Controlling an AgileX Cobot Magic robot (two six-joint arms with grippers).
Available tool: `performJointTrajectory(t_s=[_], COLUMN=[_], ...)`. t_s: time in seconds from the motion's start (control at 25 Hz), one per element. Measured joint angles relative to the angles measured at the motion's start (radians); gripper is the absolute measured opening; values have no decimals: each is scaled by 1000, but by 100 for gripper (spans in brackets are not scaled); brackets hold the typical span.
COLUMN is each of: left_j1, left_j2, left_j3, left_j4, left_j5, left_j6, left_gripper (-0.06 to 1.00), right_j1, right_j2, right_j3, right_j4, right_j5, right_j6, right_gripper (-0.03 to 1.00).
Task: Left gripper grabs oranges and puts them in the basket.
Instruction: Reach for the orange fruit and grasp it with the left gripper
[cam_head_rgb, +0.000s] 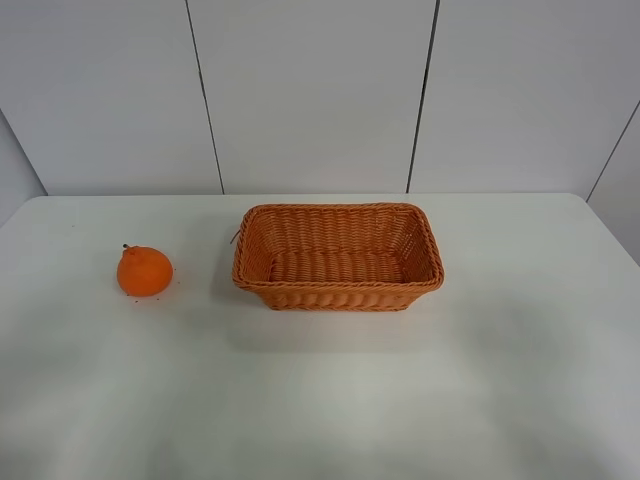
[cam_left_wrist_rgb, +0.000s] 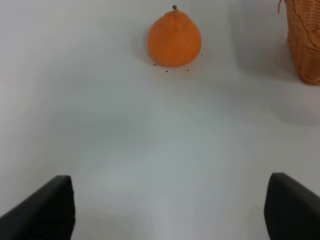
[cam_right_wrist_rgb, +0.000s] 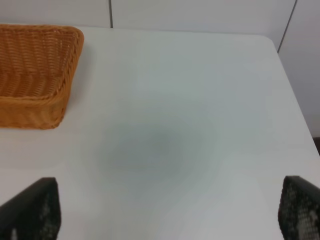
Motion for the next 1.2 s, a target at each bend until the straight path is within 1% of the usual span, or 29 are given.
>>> performJointTrajectory(t_s=[0.56, 0.72, 0.8, 0.92, 1.04, 1.2], left_j1=[0, 0, 0, 0, 0, 0], left_j2=[0, 18, 83, 244, 457, 751], left_j3=[0, -19, -50, -123, -205, -319], left_j4=[0, 0, 0, 0, 0, 0], left_j5=[0, -6, -5, -3, -16, -62], left_j6=[0, 5, 0, 5, 5, 26], left_gripper=[87, 87, 87, 87, 87, 87], right_j1=[0, 0, 0, 0, 0, 0], right_j2=[0, 0, 0, 0, 0, 0], right_j3=[0, 0, 0, 0, 0, 0], right_j4=[0, 0, 0, 0, 0, 0], right_j5=[0, 0, 0, 0, 0, 0], right_j6=[0, 0, 0, 0, 0, 0], right_gripper=[69, 69, 69, 69, 69, 69])
